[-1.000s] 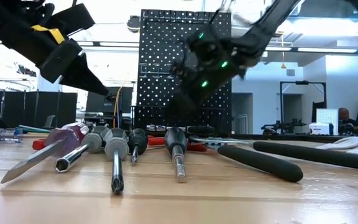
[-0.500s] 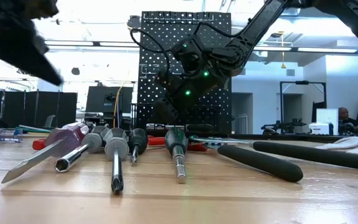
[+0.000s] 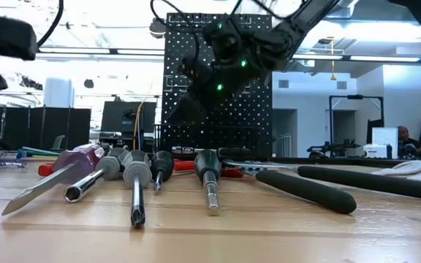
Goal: Hang tools onto peg board
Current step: Hang the blue screwdriver on the pegboard
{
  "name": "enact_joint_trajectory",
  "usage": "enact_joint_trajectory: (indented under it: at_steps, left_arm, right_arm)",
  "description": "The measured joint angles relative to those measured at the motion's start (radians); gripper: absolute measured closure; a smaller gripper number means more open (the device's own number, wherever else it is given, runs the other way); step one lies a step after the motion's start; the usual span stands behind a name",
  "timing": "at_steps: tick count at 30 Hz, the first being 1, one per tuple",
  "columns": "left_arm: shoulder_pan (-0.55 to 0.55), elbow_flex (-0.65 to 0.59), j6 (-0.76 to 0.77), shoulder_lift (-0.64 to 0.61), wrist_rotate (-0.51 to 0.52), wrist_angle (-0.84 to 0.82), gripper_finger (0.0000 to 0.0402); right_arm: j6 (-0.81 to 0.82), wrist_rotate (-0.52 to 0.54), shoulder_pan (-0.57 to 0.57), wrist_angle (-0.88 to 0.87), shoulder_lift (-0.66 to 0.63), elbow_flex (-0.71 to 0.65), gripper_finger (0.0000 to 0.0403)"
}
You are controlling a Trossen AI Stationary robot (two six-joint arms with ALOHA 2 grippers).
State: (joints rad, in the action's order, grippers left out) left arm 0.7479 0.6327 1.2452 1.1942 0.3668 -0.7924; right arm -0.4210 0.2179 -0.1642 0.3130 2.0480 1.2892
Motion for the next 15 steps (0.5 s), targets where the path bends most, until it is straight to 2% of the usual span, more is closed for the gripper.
enact_joint_trajectory:
  at_steps: [5, 9, 15]
  left_arm:
    - [-0.071, 0.0, 0.065, 0.0, -0.038, -0.129, 0.0229]
    - [-0.159, 0.0, 0.094, 0.001, -0.048, -0.277, 0.0228]
    - [-0.32, -0.016, -0.111, 0.014, -0.081, -0.277, 0.0228]
  right_arm:
    - [-0.007, -0.089, 0.046, -0.105, -0.102, 0.0, 0.0269]
    - [0.018, -0.167, 0.101, -0.26, -0.178, 0.0, 0.0239]
    - [0.056, -0.171, 0.208, -0.492, -0.266, 0.0, 0.0231]
